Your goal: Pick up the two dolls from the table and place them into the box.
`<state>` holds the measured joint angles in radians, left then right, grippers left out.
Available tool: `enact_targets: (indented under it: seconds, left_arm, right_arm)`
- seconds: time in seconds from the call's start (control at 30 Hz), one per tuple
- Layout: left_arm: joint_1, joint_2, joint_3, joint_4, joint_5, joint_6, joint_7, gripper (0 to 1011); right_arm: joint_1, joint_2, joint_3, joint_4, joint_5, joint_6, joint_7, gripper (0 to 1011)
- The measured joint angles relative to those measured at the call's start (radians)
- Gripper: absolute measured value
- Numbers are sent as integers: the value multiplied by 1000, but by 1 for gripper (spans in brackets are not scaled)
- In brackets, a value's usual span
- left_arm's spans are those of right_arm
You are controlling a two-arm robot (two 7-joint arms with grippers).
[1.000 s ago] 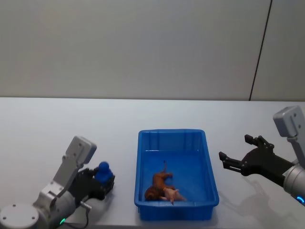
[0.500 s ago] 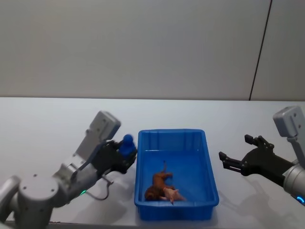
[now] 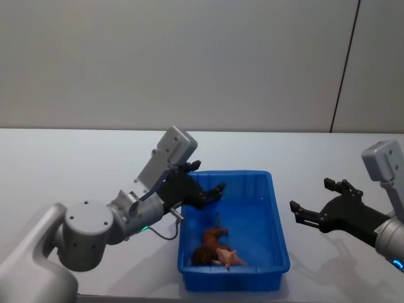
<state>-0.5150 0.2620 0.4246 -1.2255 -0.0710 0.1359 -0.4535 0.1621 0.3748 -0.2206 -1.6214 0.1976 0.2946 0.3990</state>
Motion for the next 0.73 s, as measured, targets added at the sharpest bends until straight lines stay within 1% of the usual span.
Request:
enact_targets:
  seconds: [0.1,0.13,0.17,0.2,0.3,0.73]
  left_arm:
    - [-13,-11,4,18,4,-11,-8,835]
    - [-21,-16,6,27,6,-17,-12,891]
    - [-24,-19,6,31,7,-20,-14,907]
    - [-30,-24,9,37,9,-25,-18,956]
    - [-35,-28,11,39,12,-30,-20,1000]
    - [-29,-24,14,1,23,-36,-16,1001]
  right_arm:
    - [0,0,0,0,0,0,0,1001]
    - [0,0,0,0,0,0,0,1001]
    - [0,0,0,0,0,0,0,1001]
    - [0,0,0,0,0,0,0,1001]
    - [0,0,0,0,0,0,0,1001]
    - [0,0,0,0,0,0,0,1001]
